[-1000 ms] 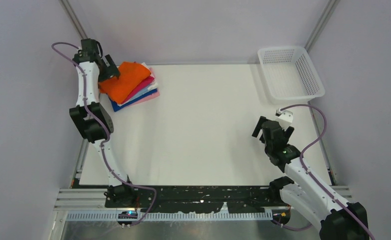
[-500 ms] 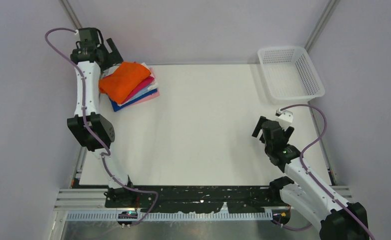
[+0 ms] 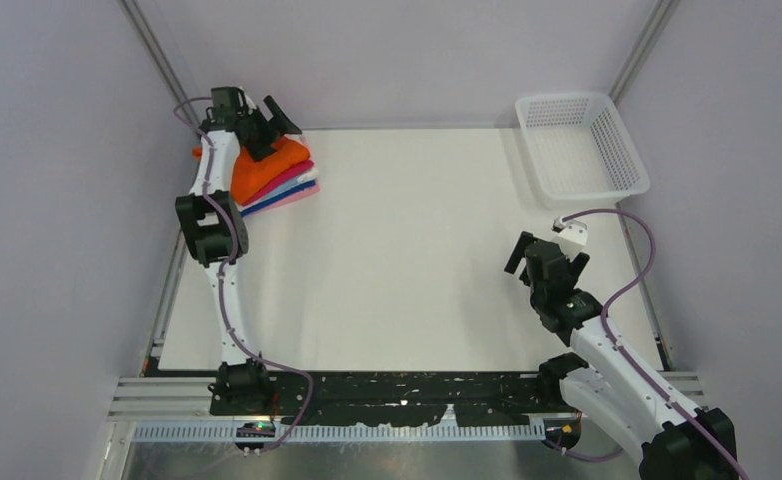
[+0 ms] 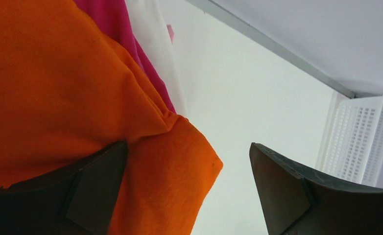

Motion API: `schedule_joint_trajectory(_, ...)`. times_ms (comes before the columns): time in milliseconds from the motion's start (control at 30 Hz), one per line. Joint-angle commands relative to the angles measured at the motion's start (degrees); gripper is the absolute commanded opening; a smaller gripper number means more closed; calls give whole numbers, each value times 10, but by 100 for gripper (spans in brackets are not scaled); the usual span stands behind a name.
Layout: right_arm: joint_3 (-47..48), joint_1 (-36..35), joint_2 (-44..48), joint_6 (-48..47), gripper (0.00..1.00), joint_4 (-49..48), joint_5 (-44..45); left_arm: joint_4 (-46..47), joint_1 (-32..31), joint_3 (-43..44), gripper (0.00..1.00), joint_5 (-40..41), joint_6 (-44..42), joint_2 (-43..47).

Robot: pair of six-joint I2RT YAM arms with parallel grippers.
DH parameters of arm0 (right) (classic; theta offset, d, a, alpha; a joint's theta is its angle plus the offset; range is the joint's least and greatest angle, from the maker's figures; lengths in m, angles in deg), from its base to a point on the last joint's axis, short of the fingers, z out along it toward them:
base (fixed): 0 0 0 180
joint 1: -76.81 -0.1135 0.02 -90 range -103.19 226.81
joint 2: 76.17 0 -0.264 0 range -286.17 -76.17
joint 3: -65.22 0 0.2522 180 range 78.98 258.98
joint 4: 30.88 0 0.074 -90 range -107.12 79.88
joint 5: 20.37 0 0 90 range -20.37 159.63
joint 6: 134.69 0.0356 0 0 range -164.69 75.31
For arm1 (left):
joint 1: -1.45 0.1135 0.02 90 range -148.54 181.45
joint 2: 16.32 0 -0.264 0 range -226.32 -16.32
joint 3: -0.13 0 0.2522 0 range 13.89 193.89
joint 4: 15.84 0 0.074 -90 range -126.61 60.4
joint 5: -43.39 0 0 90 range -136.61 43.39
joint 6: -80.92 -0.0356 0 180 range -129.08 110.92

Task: Fold and stack the t-shirts
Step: Smooth out wrinkles on the folded tshirt

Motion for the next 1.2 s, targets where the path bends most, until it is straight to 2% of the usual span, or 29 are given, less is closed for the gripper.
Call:
schedule_joint_trajectory(0,13,2,2,-2,95,-27,18,67,-33,-20,100,-84,22,5)
schedule_joint_trajectory(200,9,3,4,1,95,-29,15,39,-36,-46,100,-109,-48,7)
schedule_joint_trajectory(333,7,2,8,2,95,-30,11,-37,-36,10,100,-109,-136,11)
schedule_joint_trajectory(433,7,2,9,0,95,-30,8,-59,-32,25,100,-103,-184,39)
schedule_joint_trajectory(567,8,2,6,-2,95,-33,3,-58,-22,-18,100,-96,-210,111)
schedule_joint_trajectory(733,11,2,0,-3,95,-34,-6,41,15,-161,100,-90,-161,205)
schedule_joint_trajectory(867,10,2,-1,-4,95,-37,-11,100,52,-235,100,-97,-98,230)
schedule_joint_trajectory(1067,11,2,-2,-8,95,-36,-6,115,84,-248,100,-106,-68,194)
schedule_joint_trajectory(1167,13,2,1,-11,95,-34,1,103,93,-203,100,-100,-55,138)
